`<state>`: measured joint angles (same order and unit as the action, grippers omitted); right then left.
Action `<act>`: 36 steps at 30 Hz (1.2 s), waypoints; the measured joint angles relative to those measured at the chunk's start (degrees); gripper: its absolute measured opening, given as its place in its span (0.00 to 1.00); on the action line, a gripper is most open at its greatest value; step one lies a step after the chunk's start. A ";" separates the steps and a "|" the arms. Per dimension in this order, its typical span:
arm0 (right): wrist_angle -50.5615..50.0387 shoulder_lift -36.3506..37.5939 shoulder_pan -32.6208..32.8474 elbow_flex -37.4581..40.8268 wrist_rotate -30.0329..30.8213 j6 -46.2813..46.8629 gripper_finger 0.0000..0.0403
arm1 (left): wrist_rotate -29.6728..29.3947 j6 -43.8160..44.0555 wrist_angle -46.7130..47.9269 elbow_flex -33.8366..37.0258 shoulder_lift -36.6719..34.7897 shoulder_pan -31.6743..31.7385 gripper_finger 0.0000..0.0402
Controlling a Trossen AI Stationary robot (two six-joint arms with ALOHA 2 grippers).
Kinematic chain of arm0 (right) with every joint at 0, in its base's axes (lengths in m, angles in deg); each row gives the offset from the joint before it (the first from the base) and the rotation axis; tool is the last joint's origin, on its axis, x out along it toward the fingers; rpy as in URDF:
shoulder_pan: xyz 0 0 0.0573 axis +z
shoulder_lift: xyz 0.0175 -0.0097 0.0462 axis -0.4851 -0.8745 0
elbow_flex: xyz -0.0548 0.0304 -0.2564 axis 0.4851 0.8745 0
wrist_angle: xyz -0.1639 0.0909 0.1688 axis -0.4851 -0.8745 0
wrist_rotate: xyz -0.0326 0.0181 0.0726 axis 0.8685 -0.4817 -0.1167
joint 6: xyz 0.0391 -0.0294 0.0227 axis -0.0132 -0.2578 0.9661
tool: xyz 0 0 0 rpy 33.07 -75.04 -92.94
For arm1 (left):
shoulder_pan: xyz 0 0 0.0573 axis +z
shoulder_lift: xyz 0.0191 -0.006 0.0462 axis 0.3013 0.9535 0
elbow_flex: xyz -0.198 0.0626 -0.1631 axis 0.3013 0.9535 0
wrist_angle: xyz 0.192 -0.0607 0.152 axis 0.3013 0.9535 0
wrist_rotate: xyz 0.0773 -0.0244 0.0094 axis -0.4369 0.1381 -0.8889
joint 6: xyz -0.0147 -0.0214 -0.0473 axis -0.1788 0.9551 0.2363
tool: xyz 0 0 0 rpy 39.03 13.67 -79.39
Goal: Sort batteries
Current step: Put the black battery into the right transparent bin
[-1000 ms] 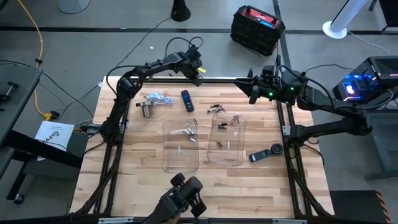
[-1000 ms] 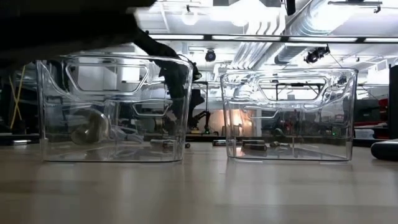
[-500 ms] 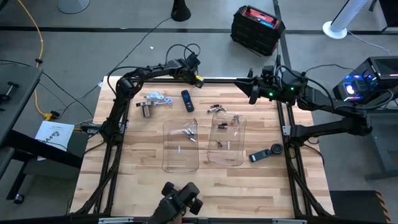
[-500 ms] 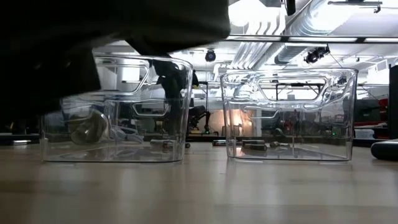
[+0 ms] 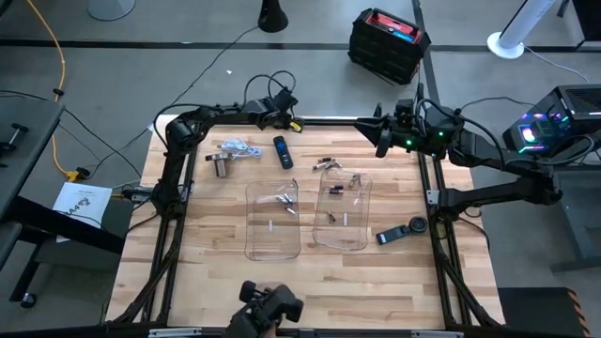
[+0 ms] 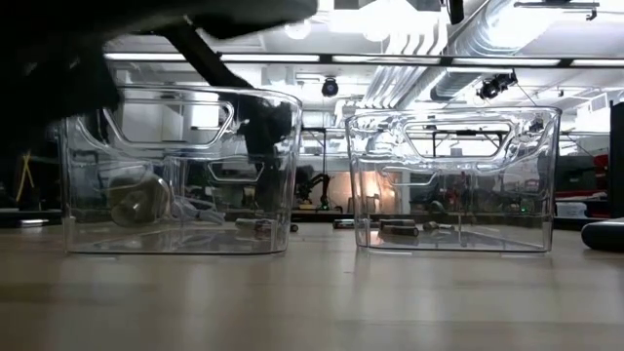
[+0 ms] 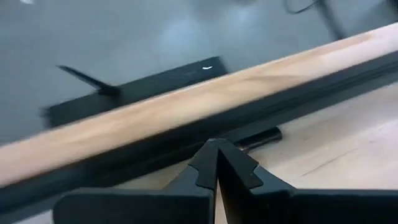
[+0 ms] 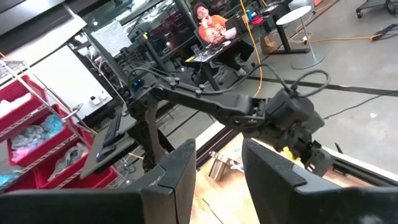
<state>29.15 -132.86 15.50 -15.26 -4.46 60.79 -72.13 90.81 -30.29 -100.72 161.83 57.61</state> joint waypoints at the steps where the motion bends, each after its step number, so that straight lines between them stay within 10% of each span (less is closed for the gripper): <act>1: 0.02 0.00 0.00 0.00 0.02 0.25 0.31 | 0.92 1.26 -1.06 1.07 0.04 0.19 0.00; 36: -0.87 0.00 -1.88 0.00 -0.12 2.27 0.31 | 3.60 4.77 -7.25 0.58 2.20 -0.67 0.00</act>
<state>28.29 -132.86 13.62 -15.26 -4.57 63.05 -68.53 95.58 -37.54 -100.14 164.03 56.94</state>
